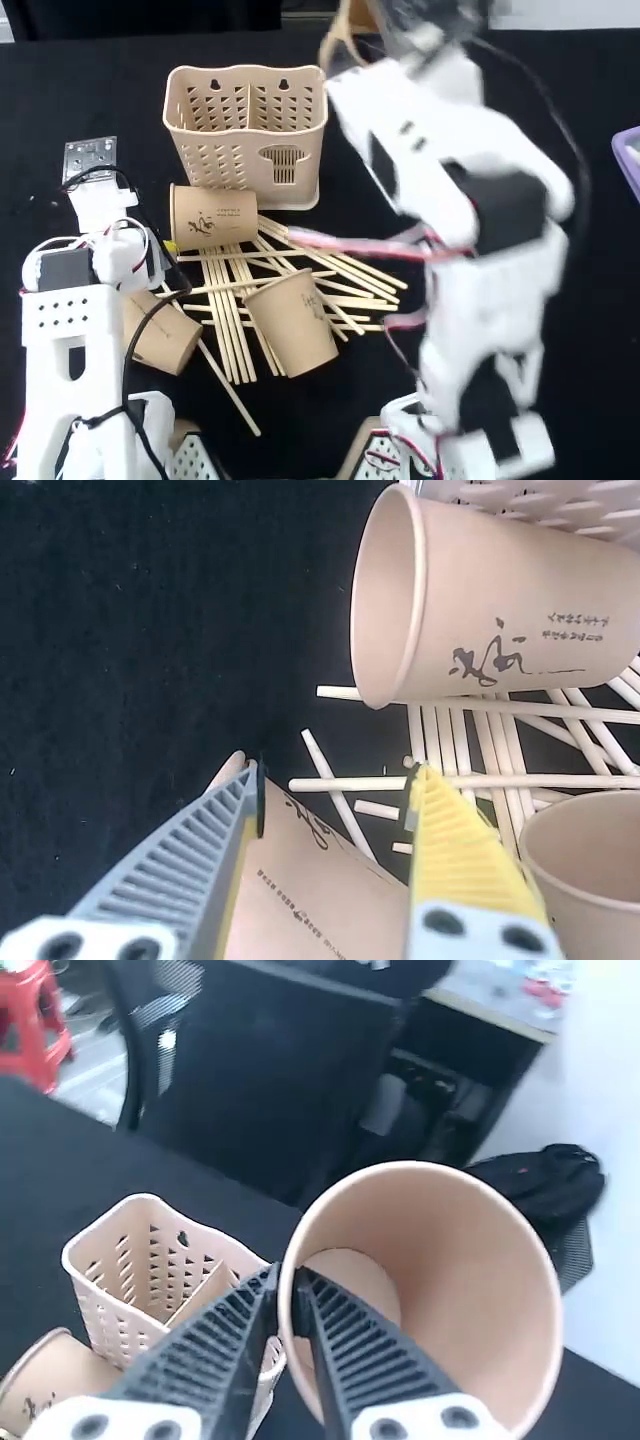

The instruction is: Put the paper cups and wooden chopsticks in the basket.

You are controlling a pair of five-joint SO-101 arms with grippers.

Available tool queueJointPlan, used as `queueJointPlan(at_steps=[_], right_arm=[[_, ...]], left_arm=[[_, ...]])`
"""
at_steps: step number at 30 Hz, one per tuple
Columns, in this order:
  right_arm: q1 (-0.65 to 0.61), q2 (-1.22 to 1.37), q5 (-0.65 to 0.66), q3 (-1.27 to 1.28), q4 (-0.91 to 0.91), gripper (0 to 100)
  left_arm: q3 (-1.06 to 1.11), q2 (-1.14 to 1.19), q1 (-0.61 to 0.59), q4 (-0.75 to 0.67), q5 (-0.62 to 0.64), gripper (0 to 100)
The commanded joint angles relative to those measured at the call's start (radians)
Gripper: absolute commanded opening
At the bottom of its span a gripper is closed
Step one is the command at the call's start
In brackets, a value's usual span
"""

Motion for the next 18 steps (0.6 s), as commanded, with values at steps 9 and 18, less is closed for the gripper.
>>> queueJointPlan(at_steps=[9, 18], right_arm=[[-0.130, 0.432, 0.158, -0.417, 0.127, 1.0], [-0.130, 0.568, 0.190, -0.427, 0.126, 1.0]], left_arm=[[-0.008, -0.026, -0.007, -0.008, 0.006, 24], [-0.008, -0.026, -0.007, -0.006, 0.005, 24]])
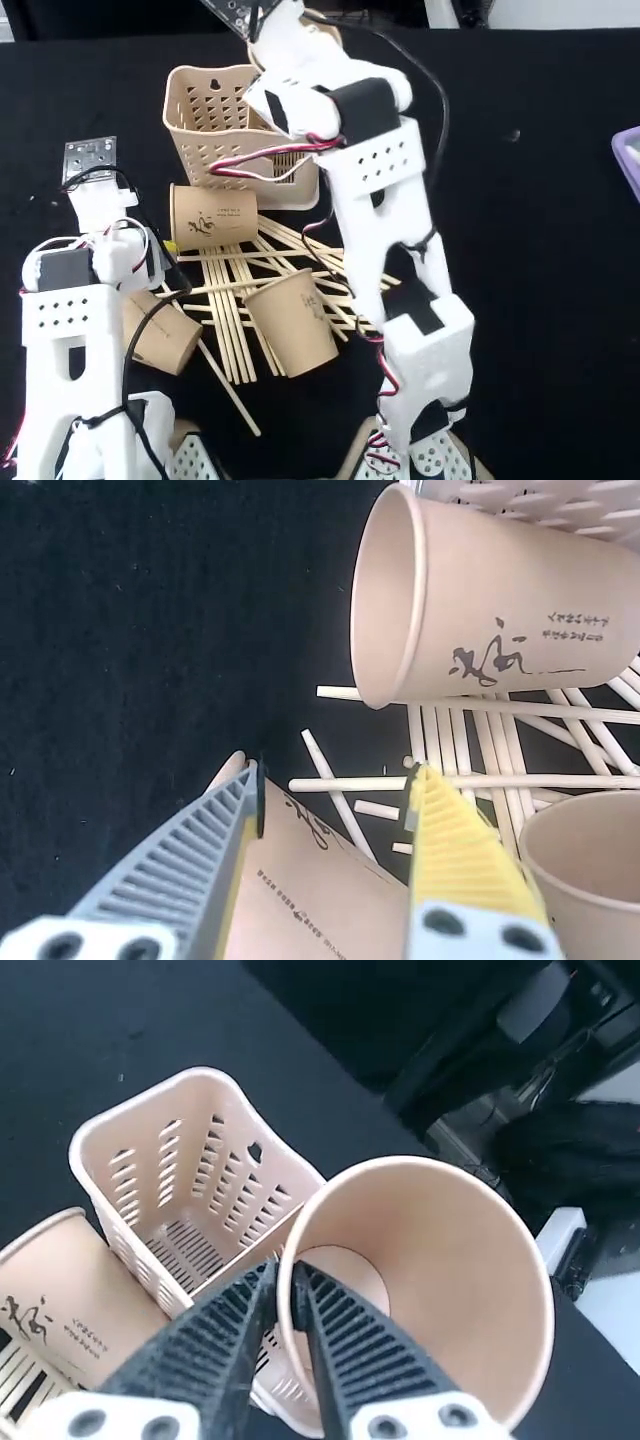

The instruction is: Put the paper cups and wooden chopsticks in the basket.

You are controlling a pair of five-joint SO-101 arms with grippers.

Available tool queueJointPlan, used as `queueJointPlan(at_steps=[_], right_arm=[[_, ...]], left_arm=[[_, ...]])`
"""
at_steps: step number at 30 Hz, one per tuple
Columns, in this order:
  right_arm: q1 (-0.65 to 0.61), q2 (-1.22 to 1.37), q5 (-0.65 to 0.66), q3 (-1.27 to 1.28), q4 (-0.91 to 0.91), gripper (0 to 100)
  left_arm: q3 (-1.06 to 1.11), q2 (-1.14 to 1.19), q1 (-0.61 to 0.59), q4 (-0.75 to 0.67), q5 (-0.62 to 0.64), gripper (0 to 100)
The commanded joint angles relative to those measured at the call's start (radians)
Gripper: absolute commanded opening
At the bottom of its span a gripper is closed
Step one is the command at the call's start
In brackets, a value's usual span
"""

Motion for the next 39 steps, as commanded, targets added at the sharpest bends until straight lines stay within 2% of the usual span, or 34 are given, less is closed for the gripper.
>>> queueJointPlan(at_steps=[1, 6, 13, 19, 21, 24, 30, 34, 37, 39], right_arm=[[-0.012, -0.004, 0.011, -0.041, 0.000, 1.0], [-0.014, 0.030, 0.005, -0.041, 0.009, 2.0], [-0.014, 0.002, -0.060, -0.107, 0.066, 25.8], [-0.014, -0.107, -0.066, -0.285, 0.253, 18.3], [-0.006, -0.145, -0.068, -0.249, 0.258, 16.5], [0.009, -0.237, -0.068, -0.061, 0.256, 16.7], [-0.103, -0.584, -0.048, 0.492, 0.253, 16.7], [-0.209, -0.831, 0.126, 0.995, 0.198, 16.7], [-0.241, -0.966, 0.236, 1.348, 0.052, 16.7], [-0.242, -1.003, 0.261, 1.480, -0.025, 16.7]], left_arm=[[-0.008, -0.026, -0.007, -0.006, 0.005, 24], [-0.007, -0.026, -0.007, -0.006, 0.005, 24], [-0.007, -0.026, -0.008, -0.006, 0.006, 24], [-0.007, -0.026, -0.008, -0.006, 0.008, 24], [-0.007, -0.026, -0.008, -0.006, 0.008, 24], [-0.007, -0.026, -0.008, -0.006, 0.008, 24], [-0.007, -0.026, -0.008, -0.008, 0.008, 24], [-0.007, -0.026, -0.008, -0.009, 0.008, 24], [-0.007, -0.026, -0.008, -0.008, 0.008, 24], [-0.007, -0.026, -0.021, -0.006, 0.005, 24]])
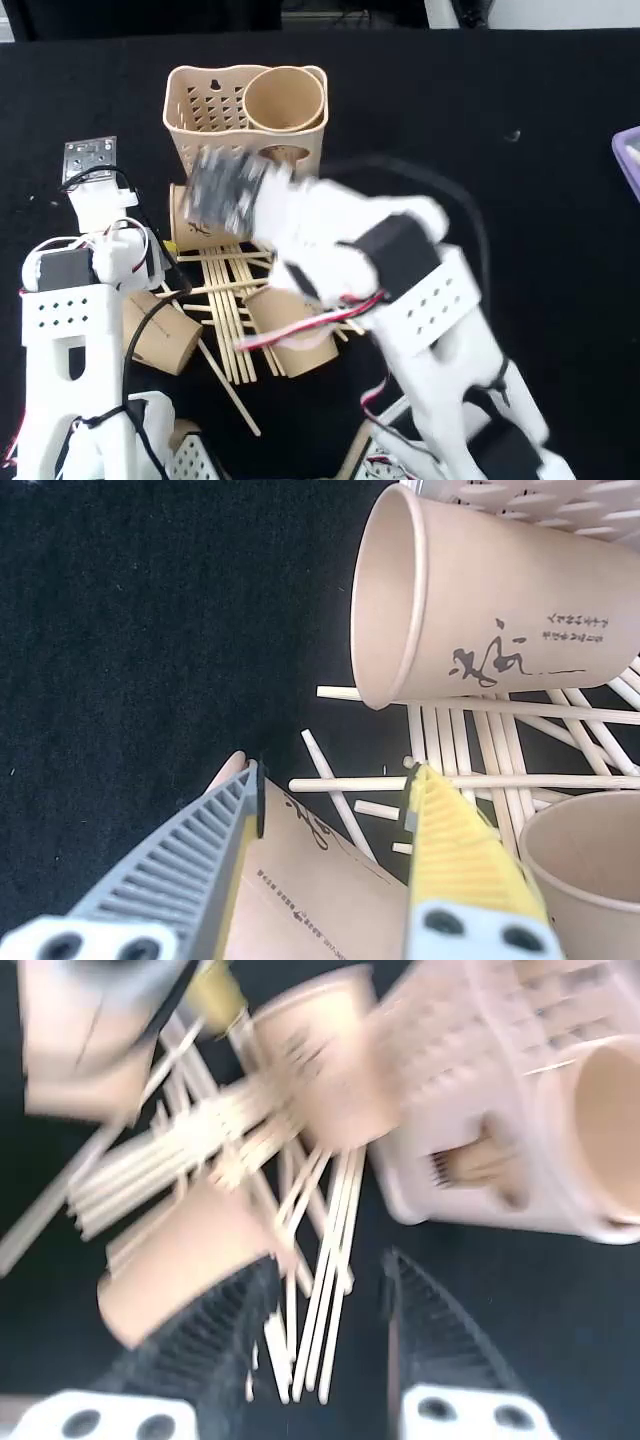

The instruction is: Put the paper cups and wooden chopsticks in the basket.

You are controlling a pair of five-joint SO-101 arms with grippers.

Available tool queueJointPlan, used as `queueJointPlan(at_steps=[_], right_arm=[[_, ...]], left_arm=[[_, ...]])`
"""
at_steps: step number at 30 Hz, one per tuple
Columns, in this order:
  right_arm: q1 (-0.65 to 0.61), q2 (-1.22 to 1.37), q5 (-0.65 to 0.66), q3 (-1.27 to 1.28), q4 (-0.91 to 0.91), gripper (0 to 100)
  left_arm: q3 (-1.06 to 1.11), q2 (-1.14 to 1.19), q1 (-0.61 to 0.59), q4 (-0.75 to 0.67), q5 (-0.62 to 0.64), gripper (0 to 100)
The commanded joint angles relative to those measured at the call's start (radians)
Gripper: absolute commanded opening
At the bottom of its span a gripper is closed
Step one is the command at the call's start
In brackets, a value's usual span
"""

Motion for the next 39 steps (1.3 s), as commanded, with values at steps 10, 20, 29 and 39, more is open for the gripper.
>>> queueJointPlan(at_steps=[10, 20, 29, 39], right_arm=[[-0.097, 0.081, 0.137, 0.300, -0.130, 27.3], [-0.097, 0.143, 0.241, 0.199, -0.046, 32.0], [-0.094, 0.209, 0.261, 0.179, -0.054, 32.0], [-0.094, 0.374, 0.336, 0.073, 0.025, 31.9]], left_arm=[[-0.035, -0.026, -0.197, -0.014, 0.003, 24], [-0.033, -0.026, -0.203, -0.014, 0.002, 24], [-0.033, -0.026, -0.203, -0.012, 0.002, 24], [-0.031, -0.026, -0.203, -0.012, 0.002, 24]])
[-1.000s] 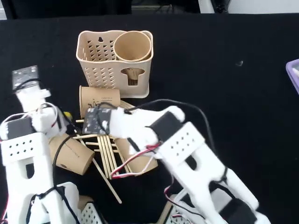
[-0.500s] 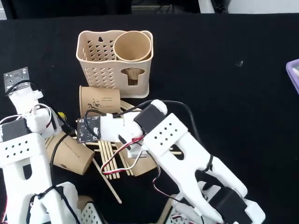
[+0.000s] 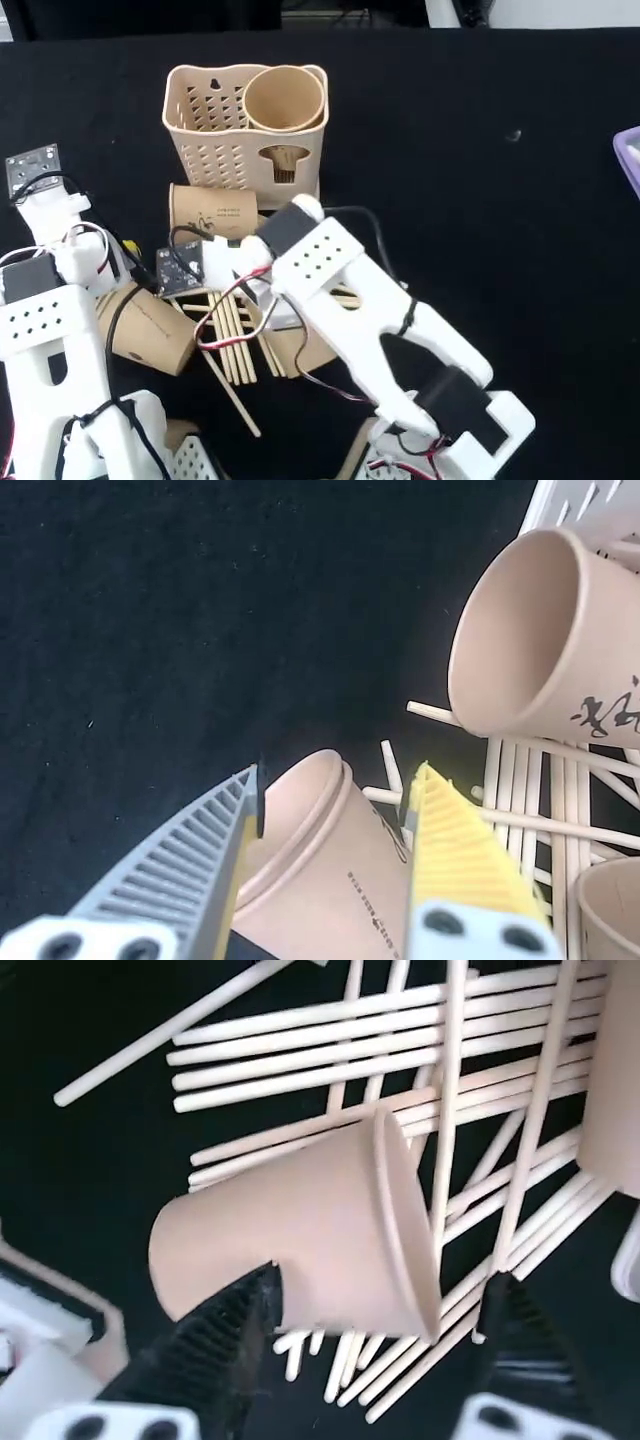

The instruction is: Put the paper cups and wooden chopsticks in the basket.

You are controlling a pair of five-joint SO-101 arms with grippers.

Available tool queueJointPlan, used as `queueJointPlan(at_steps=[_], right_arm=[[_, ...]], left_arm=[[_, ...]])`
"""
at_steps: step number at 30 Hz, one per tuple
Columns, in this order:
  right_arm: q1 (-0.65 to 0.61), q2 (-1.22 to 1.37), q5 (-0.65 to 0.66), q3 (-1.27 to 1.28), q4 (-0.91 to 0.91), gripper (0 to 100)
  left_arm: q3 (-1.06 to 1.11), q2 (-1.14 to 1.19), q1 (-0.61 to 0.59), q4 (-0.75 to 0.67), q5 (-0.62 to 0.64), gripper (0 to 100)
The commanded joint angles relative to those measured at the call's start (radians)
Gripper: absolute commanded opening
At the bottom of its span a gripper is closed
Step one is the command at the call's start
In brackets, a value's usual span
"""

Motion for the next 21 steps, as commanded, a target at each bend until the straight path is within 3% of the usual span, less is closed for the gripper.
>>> queueJointPlan(at_steps=[1, 3, 7, 13, 21], right_arm=[[-0.008, 0.004, 0.097, -0.059, 0.066, 31.8], [-0.008, 0.010, 0.152, -0.058, 0.104, 30.2], [-0.002, 0.010, 0.227, -0.056, 0.140, 17.9], [0.011, -0.007, 0.164, -0.081, 0.158, 0.9], [0.081, -0.168, 0.087, -0.153, 0.181, 1.1]], left_arm=[[-0.031, -0.026, -0.008, -0.012, -0.002, 24], [-0.031, -0.026, -0.008, -0.012, -0.002, 24], [-0.031, -0.026, -0.008, -0.012, -0.002, 24], [-0.031, -0.026, -0.008, -0.012, -0.002, 24], [-0.033, -0.026, -0.008, -0.012, -0.002, 24]])
